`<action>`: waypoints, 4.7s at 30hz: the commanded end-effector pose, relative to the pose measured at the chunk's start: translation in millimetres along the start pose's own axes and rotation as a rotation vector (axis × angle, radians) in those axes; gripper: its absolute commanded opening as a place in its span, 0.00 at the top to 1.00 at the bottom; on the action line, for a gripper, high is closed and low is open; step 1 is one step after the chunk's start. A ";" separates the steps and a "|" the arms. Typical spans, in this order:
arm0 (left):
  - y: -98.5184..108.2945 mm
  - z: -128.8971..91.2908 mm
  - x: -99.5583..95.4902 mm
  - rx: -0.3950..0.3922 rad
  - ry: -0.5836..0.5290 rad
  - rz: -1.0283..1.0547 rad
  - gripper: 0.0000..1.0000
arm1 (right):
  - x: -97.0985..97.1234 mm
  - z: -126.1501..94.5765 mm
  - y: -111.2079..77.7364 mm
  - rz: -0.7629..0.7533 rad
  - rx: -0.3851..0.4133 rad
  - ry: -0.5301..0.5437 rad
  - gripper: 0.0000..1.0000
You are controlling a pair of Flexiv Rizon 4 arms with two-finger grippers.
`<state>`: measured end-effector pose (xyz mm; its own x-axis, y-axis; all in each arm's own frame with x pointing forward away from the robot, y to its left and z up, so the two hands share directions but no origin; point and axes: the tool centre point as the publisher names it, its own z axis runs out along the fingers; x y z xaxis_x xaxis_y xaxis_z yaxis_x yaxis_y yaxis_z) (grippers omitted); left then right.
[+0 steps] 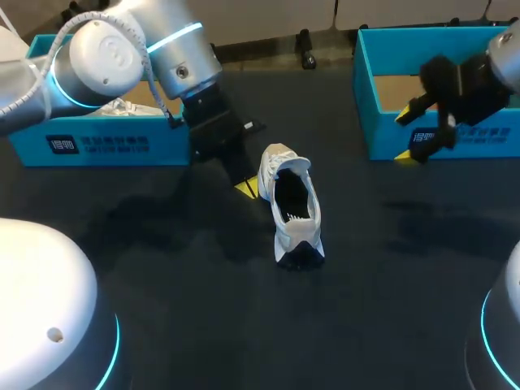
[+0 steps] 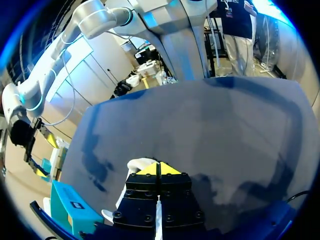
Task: Take the shoe out of the shoebox, open the shoe tongue, remove and reinsert the insole, then place the shoe into the shoebox
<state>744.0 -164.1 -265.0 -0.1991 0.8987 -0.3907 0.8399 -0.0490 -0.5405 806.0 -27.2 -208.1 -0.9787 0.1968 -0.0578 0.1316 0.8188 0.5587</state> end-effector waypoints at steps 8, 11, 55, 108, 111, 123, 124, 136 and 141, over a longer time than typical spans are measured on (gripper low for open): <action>-0.7 -0.4 0.4 -0.003 0.002 0.000 1.00 | -3.3 -66.7 -0.8 -0.034 0.102 0.010 0.00; -0.7 -0.4 0.4 -0.003 0.002 0.000 1.00 | -5.7 -75.2 -2.1 -0.036 0.128 0.015 0.00; 30.7 9.4 -38.3 -0.142 0.277 0.092 1.00 | -6.8 -83.1 1.8 -0.006 0.114 0.014 0.00; 101.3 125.1 -29.6 -0.330 0.460 0.235 1.00 | -6.8 -83.1 1.8 -0.006 0.114 0.014 0.00; 104.4 128.9 -26.4 -0.329 0.459 0.230 1.00 | -6.8 -83.1 1.8 -0.006 0.114 0.014 0.00; 94.9 118.1 -28.4 -0.352 0.448 0.237 1.00 | -6.8 -83.1 1.8 -0.006 0.114 0.014 0.00; 93.5 116.9 -29.4 -0.353 0.442 0.241 1.00 | -6.8 -83.1 1.8 -0.006 0.114 0.014 0.00; 90.5 133.4 -33.0 -0.326 0.440 0.275 1.00 | -6.8 -83.1 1.8 -0.006 0.114 0.014 0.00; 95.2 142.1 -30.0 -0.324 0.450 0.274 1.00 | -6.8 -83.1 1.8 -0.006 0.114 0.014 0.00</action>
<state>757.4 -253.3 -402.1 0.2188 0.9710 -0.0965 0.9551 -0.2333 -0.1826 798.3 -72.6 -138.1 -0.9815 0.1847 -0.0512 0.1403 0.8745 0.4643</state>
